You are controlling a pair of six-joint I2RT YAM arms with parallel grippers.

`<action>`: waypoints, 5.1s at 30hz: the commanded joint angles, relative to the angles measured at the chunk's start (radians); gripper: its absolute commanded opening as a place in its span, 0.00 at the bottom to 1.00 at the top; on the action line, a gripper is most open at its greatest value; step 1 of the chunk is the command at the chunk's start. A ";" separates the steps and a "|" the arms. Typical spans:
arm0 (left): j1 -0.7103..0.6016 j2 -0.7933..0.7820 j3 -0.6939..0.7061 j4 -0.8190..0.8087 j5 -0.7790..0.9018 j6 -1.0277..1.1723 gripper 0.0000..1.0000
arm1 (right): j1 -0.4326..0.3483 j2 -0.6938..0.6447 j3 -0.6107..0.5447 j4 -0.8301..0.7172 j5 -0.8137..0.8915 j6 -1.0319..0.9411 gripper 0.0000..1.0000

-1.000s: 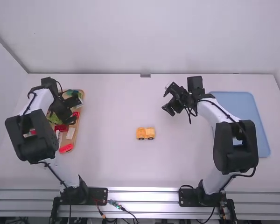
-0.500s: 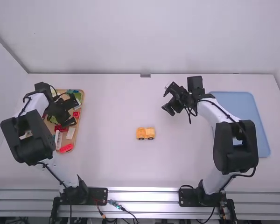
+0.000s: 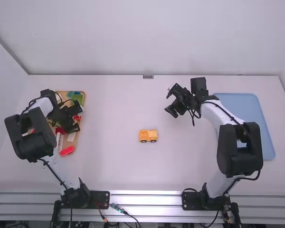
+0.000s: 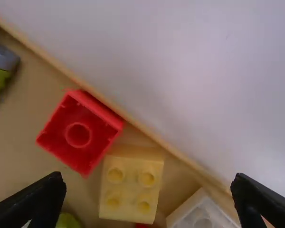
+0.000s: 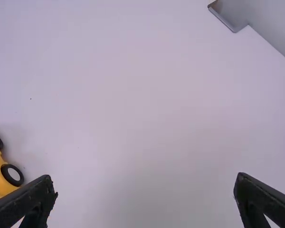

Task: Assemble lego blocks to make yellow taxi

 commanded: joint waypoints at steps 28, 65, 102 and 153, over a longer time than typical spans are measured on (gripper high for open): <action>0.054 0.009 0.023 0.020 0.104 -0.033 0.66 | 0.001 -0.023 0.017 -0.011 -0.009 0.003 0.99; 0.049 0.078 0.023 0.098 0.067 -0.059 0.36 | 0.000 -0.023 0.017 -0.029 -0.005 -0.005 0.99; -0.317 0.078 0.493 -0.482 0.106 -0.232 0.02 | -0.006 -0.023 0.017 0.003 -0.006 0.003 0.99; -0.777 -0.063 0.095 0.089 -0.159 -0.056 0.02 | -0.021 -0.023 0.017 0.048 0.021 0.057 0.99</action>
